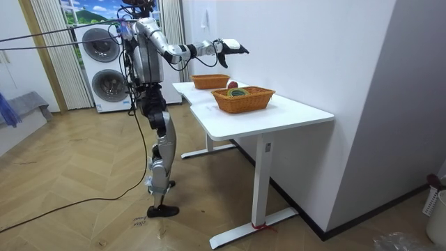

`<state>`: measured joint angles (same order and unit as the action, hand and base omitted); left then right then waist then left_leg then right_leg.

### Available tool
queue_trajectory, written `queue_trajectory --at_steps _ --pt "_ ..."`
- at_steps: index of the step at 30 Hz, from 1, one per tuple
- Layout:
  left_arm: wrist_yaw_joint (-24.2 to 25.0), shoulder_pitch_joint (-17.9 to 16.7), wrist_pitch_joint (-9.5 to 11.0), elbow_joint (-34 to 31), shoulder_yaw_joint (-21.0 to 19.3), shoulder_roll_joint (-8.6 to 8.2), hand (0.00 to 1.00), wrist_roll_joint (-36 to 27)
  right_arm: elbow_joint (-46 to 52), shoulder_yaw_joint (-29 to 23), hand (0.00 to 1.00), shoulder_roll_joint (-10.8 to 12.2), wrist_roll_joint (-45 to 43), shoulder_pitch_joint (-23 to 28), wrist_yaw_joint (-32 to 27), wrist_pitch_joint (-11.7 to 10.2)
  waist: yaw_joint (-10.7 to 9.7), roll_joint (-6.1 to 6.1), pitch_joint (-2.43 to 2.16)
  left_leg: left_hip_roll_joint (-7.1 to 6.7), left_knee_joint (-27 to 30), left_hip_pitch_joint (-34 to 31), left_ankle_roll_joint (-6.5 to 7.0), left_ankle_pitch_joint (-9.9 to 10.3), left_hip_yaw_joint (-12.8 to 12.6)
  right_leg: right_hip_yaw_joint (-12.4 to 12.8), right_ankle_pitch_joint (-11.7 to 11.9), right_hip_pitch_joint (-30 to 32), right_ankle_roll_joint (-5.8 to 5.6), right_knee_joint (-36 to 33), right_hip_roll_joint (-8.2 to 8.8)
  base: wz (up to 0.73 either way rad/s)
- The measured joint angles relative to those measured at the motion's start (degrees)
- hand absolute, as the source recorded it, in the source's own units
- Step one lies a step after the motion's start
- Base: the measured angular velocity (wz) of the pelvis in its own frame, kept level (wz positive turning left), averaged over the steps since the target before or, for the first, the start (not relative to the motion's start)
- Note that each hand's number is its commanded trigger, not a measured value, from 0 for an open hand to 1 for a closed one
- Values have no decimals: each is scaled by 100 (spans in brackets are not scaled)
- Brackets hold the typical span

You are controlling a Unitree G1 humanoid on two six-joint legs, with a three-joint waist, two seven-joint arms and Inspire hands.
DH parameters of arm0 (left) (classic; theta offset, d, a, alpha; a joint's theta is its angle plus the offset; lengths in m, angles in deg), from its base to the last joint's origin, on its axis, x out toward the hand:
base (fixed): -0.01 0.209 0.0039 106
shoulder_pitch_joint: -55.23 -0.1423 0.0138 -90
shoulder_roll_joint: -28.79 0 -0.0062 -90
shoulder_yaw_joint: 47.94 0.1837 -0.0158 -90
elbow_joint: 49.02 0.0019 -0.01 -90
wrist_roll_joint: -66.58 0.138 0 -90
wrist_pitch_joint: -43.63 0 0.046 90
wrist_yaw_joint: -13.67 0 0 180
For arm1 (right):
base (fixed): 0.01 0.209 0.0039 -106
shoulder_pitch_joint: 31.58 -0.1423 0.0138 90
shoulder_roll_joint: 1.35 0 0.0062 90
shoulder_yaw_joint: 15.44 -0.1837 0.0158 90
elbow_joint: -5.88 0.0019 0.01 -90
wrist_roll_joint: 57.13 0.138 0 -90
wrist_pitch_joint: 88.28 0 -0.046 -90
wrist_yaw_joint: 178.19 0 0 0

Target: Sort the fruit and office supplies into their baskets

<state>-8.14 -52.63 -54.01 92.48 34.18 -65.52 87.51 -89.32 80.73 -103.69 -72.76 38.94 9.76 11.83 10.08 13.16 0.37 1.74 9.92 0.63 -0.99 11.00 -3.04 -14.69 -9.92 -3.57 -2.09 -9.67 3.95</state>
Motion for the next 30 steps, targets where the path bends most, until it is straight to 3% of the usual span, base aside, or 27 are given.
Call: queue_trajectory --at_steps 10,15,18,20,22,30 --pt "3 75 9 -47 15 48 0 -1 -419 187 0 -11 -297 -120 114 -19 21 -14 11 -3 -28 -26 1 -1 5 18 0 69 0 18 4 0" --pt "4 166 20 -51 15 56 0 1 -422 397 0 -20 -479 -128 244 -15 124 -4 8 -2 -48 18 1 -1 7 27 0 53 0 19 2 -2" --pt "3 211 21 -59 17 56 0 3 -481 500 0 -20 -490 -159 288 -25 153 19 26 -2 -51 16 1 -2 12 11 0 41 0 28 3 0" --pt "0 213 19 -51 15 61 0 11 -645 602 0 -19 -506 -208 289 -15 185 39 78 -6 -48 14 1 -2 7 13 0 13 0 85 1 0" --pt "2 235 -3 -38 17 45 0 12 -831 648 0 -18 -549 -230 318 9 268 67 101 -8 -27 -6 1 -1 9 13 0 13 0 105 0 -3" --pt "37 278 -155 -109 159 22 0 10 -1106 720 0 -2 -769 -299 538 182 437 10 144 -22 102 -196 -2 0 190 -122 0 64 0 102 2 11"
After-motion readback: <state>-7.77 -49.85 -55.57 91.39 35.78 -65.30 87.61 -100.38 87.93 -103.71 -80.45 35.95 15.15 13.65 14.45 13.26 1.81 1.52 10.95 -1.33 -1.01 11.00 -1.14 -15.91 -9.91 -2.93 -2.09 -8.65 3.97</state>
